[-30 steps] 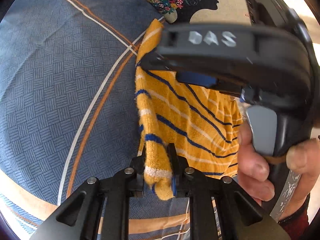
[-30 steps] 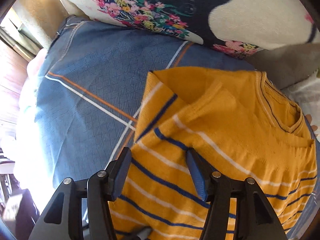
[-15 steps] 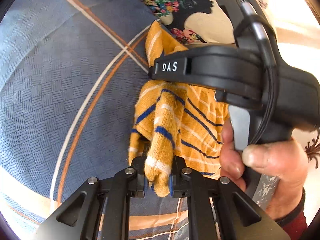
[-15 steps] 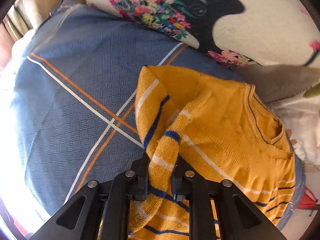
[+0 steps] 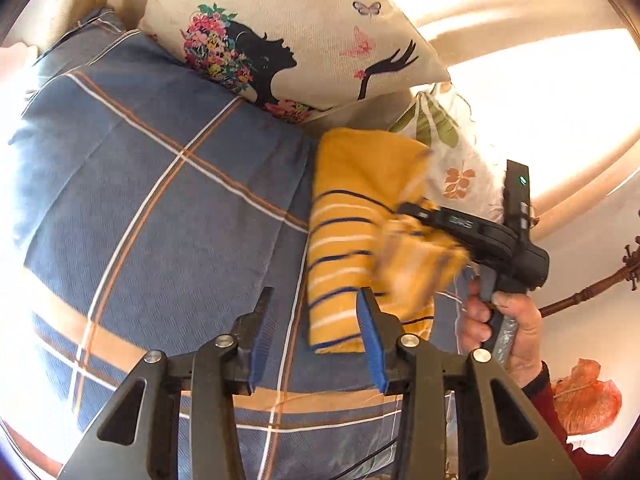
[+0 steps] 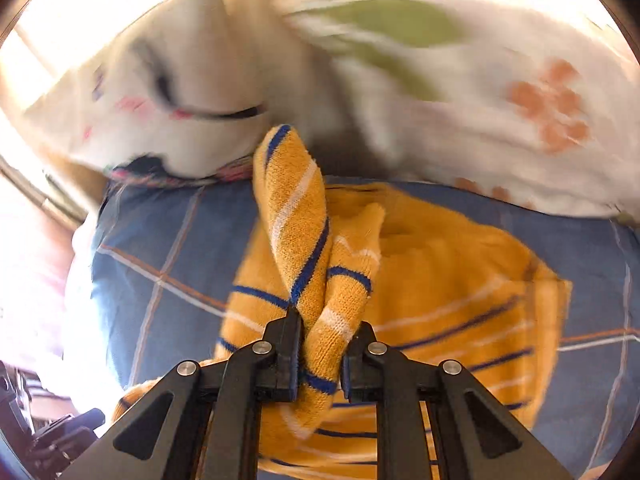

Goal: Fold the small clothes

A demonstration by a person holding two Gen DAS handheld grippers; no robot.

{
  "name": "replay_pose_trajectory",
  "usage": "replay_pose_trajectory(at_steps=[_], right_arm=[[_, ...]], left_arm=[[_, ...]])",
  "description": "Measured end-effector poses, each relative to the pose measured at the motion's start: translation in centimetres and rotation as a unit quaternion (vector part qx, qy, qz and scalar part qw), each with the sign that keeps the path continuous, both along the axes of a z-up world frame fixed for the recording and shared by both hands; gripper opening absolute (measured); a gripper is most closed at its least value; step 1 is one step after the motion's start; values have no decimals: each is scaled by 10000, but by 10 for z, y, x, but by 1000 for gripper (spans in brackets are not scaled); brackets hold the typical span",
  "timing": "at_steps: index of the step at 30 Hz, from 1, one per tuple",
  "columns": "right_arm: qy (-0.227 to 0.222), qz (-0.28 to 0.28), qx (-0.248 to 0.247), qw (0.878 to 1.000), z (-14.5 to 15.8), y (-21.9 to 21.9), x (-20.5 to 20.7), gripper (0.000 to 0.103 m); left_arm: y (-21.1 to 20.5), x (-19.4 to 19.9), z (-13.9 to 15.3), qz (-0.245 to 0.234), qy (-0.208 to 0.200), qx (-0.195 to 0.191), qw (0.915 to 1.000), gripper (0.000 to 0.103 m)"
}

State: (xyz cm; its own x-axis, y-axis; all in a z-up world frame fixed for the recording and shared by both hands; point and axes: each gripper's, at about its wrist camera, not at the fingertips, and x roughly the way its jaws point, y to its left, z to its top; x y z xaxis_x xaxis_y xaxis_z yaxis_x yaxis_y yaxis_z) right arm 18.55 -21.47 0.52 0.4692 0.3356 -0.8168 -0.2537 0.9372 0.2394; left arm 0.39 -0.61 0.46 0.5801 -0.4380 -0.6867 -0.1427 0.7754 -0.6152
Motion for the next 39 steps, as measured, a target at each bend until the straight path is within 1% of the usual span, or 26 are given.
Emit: replay_pose_trajectory(at_steps=[2,4,7,11,12,13,14,15,17,19,21,23,24,25,26,27,28,29,30,31,32,33,34,37,38,39], right_arm=[[103,-219,159,9996,-5,-47,6,15],[212,-357,228,9989,-16,-82,10,15],[311,-496,268,9979,-34,-118,16,15],[514,-556,753,9943,-59,-158,22,16],[589,-509,848,9933,-65,-161,25,19],[675,-534,912,9921,-70,-167,28,25],[726,-686,967,9903,-71,-177,29,41],[700,-862,1040,9884,-68,-192,26,46],[434,-1080,1107,9870,-51,-208,11,46],[209,-919,1259,9876,-35,-211,2,45],[97,-501,1691,9843,-21,-207,-12,44],[237,64,2076,9779,-23,-190,-22,44],[371,271,2108,9764,-31,-178,-24,44],[435,303,1965,9791,-40,-174,-25,44],[462,192,1669,9847,-51,-172,-25,44],[508,-53,1249,9909,-66,-174,-22,36],[545,-191,1035,9929,-75,-179,-21,30],[521,-303,997,9932,-81,-189,-22,28],[498,-384,1082,9921,-81,-198,-23,29],[507,-454,1093,9917,-80,-205,-24,34],[466,-566,961,9927,-77,-210,-25,47],[413,-637,871,9933,-74,-217,-28,52],[391,-661,909,9929,-72,-223,-29,52],[405,-691,1305,9882,-72,-236,-29,53],[374,-742,1350,9874,-71,-236,-27,57],[366,-811,1343,9869,-73,-237,-23,65]], left_arm=[[-3,5,1,136,228,83,9996,38],[-14,12,-10,175,445,-10,9989,38],[-36,13,-18,140,623,92,9979,38],[-68,19,-26,-22,703,322,9970,38],[-75,20,-27,-57,723,380,9966,38],[-80,23,-28,-84,756,430,9962,38],[-86,21,-29,-105,785,468,9958,38],[-91,20,-28,-118,793,493,9956,38],[-98,16,-27,-143,770,561,9953,38],[-103,22,-29,-140,784,628,9948,39],[-108,27,-33,-128,835,641,9944,39],[-114,36,-36,-139,909,669,9935,39],[-117,40,-36,-162,916,712,9931,39],[-120,44,-35,-194,894,773,9928,39],[-122,48,-34,-237,854,850,9924,39],[-124,53,-32,-281,811,949,9918,40],[-126,58,-30,-321,766,1045,9910,40],[-127,63,-28,-354,729,1144,9901,40],[-127,68,-27,-376,697,1229,9893,41],[-127,73,-26,-405,671,1317,9882,42],[-127,78,-26,-432,656,1418,9868,45],[-127,83,-26,-455,640,1522,9852,45],[-128,88,-26,-485,622,1606,9839,45],[-129,110,-30,-600,549,1714,9818,49],[-126,117,-33,-648,501,1657,9828,54],[-123,126,-37,-693,435,1517,9850,61]])
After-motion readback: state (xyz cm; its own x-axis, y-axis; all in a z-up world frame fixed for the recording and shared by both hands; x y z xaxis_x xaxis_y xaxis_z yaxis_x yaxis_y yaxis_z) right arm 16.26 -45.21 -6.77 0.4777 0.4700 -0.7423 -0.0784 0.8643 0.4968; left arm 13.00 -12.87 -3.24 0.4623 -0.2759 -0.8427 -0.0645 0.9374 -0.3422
